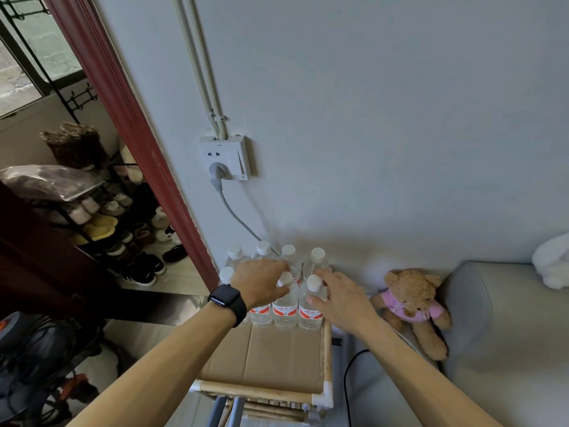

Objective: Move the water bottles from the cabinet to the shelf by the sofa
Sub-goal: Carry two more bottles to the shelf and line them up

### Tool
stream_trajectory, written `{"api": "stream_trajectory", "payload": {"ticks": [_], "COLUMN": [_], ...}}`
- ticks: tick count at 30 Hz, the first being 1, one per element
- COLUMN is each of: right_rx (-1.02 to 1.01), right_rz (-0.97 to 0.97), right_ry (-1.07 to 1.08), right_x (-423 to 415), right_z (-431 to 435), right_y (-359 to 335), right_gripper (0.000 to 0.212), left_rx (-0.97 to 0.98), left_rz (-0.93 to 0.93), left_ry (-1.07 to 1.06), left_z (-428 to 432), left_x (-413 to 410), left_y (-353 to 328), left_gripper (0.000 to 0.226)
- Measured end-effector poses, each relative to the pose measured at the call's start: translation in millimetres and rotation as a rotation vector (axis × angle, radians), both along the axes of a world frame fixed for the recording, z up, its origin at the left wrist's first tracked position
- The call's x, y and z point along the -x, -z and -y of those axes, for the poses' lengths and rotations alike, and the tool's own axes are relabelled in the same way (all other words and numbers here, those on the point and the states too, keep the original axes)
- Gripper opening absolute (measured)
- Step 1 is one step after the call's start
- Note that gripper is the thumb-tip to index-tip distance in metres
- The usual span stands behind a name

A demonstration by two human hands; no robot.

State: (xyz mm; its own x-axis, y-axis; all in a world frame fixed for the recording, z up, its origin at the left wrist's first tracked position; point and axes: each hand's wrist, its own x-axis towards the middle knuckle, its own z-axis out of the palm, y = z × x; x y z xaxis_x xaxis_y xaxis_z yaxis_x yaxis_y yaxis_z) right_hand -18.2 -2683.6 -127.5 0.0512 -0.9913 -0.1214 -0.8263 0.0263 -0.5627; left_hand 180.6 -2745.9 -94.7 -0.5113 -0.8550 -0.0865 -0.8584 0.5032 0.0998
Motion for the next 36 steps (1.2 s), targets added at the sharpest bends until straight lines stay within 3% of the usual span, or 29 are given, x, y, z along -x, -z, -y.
{"api": "stream_trajectory", "payload": {"ticks": [6,11,17,20,23,28,32,36], "right_rx": [-0.063,-0.02,0.21,0.196,0.16,0.111,0.193,0.248], "right_rz": [-0.029,0.067,0.119,0.128,0.088,-0.024,-0.054,-0.035], "right_ry": [-0.062,-0.027,-0.04,-0.146,-0.297,-0.752,-1.087,-1.368], "right_x": [8.7,19.2,15.1,-7.9,-49.1,-156.5,-278.3,-394.9], "right_z": [0.9,-11.7,-49.8,-66.6,-79.7,-93.7,-148.0,-264.9], "right_y": [-10.9,-12.3,-12.5,-12.5,-10.8,-26.0,-40.5,-57.5], "right_gripper": [0.055,0.06,0.029,0.022,0.018,0.026,0.038,0.04], "left_rx": [-0.04,0.048,0.269,0.251,0.035,-0.196,-0.208,-0.138], "left_rz": [0.003,-0.034,-0.376,-0.385,-0.266,-0.11,-0.077,-0.051], "left_ry": [0.0,-0.007,-0.217,-0.381,-0.572,-0.91,-1.17,-1.483], "left_z": [-1.5,-12.2,-72.2,-116.5,-169.6,-274.8,-405.0,-571.1], "left_x": [0.6,-3.2,-40.0,-73.7,-114.3,-201.5,-267.6,-321.1], "left_y": [-3.1,-10.3,-2.7,18.1,39.5,57.1,52.8,39.3], "left_gripper": [0.047,0.047,0.033,0.032,0.041,0.051,0.049,0.047]}}
